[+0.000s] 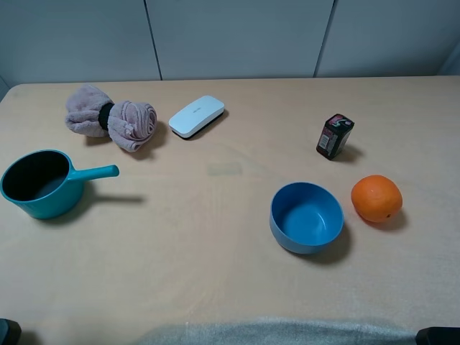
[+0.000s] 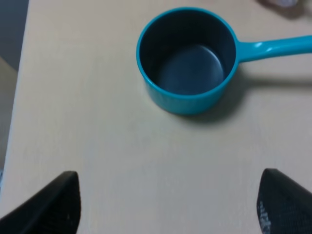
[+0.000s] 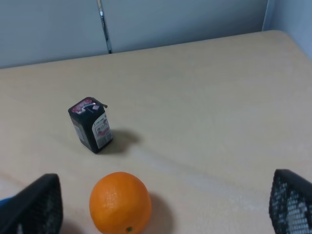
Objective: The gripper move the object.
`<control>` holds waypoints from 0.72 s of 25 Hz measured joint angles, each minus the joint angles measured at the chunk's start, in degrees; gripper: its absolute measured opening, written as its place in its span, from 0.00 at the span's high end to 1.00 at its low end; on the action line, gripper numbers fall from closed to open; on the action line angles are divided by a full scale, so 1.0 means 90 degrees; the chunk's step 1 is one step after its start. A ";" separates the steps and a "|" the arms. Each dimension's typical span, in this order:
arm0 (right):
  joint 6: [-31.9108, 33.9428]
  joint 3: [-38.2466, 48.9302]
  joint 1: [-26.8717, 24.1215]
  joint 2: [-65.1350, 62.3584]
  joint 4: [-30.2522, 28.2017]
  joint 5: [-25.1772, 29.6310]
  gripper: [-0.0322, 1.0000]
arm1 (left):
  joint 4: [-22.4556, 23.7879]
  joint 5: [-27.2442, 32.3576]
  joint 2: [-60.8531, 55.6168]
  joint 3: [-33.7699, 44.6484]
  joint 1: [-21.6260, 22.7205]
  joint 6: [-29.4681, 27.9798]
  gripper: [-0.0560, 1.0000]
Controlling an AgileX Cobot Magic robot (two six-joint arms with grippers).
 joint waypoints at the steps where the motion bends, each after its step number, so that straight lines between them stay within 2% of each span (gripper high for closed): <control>1: 0.0000 0.0000 0.0000 0.0000 0.0000 0.0000 0.32 | -0.0005 0.0000 -0.0122 0.0000 0.0000 0.0000 0.24; 8: 0.0000 0.0000 0.0000 0.0000 0.0000 0.0000 0.32 | -0.0005 -0.0110 -0.0907 0.0034 0.0022 0.0000 0.24; 18: 0.0000 0.0000 0.0000 0.0000 0.0000 0.0000 0.32 | -0.0005 -0.0336 -0.1166 0.0194 0.0380 0.0000 0.24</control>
